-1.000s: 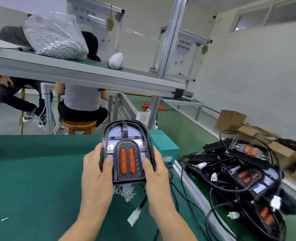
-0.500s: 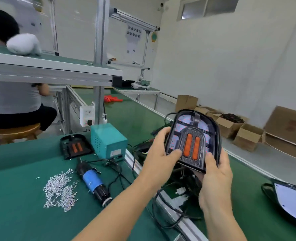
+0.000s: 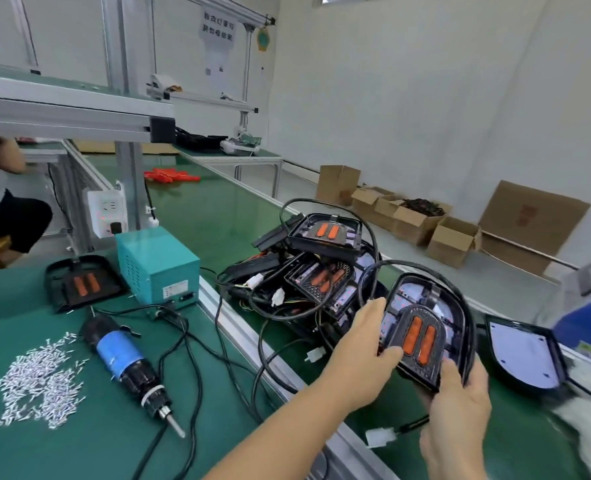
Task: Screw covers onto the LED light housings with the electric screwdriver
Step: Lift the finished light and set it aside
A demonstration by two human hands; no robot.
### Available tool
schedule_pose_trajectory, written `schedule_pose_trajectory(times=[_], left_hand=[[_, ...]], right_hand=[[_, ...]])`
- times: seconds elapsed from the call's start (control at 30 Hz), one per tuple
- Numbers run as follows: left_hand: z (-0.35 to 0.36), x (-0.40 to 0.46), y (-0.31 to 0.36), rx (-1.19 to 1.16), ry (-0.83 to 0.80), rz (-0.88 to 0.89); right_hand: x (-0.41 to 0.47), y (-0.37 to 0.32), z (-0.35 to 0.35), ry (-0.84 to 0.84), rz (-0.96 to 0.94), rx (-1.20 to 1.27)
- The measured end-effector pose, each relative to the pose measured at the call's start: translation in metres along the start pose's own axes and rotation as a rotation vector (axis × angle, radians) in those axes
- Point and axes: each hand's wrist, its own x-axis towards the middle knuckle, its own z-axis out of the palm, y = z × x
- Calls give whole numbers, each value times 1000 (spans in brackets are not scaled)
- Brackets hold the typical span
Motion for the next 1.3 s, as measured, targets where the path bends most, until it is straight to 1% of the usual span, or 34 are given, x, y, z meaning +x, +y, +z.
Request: schedule_pose_trajectory(times=[0.07,0.13,0.2,0.3,0.43,0.5,0.57,0.63,0.7,0.77,0.83,0.9,0.97,1.03,1.07,1.13,1.2,1.3], left_hand=[[5,-2,-11,58,-21,4],[9,-2,-19,89,-4,2],[11,-1,-26,152,21,22],[18,0,-32,329,40,67],[27,2,-39,352,90,26],[26,2,-43,335,104,12],[22,0,-47,325,90,14],[16,-4,-49,358,47,10],[8,-9,-50,428,1,-2],[-1,-14,-51,515,-17,2],[-13,-20,-52,599,21,52],[-24,-25,-54,684,63,108],[-34,-30,-55,758,64,130],[-43,-36,-55,798,24,116],[-49,-40,-55,796,-2,98],[-62,-49,-54,775,-35,66],[-79,-61,-54,785,-26,55],[-106,-82,-57,852,34,8]], right_hand=[[0,11,-4,17,34,-79],[-1,17,-5,16,34,-193],[-2,20,-7,-21,22,-382],[0,17,-6,-93,15,-654],[-4,15,3,-83,-210,-1069],[-8,15,7,-144,-259,-1255],[-8,14,10,-213,-260,-1440],[-7,9,16,-285,-254,-1585],[-8,3,23,-395,-236,-1684],[-9,-4,28,-442,-241,-1753],[-11,-10,30,-405,-294,-1783],[-16,-15,34,-389,-371,-1761],[-23,-14,41,-482,-420,-1717],[-31,-10,49,-612,-436,-1703],[-35,-10,53,-639,-428,-1705],[-45,-12,61,-602,-430,-1699],[-59,-14,71,-576,-503,-1677],[-89,-15,94,-672,-628,-1594]])
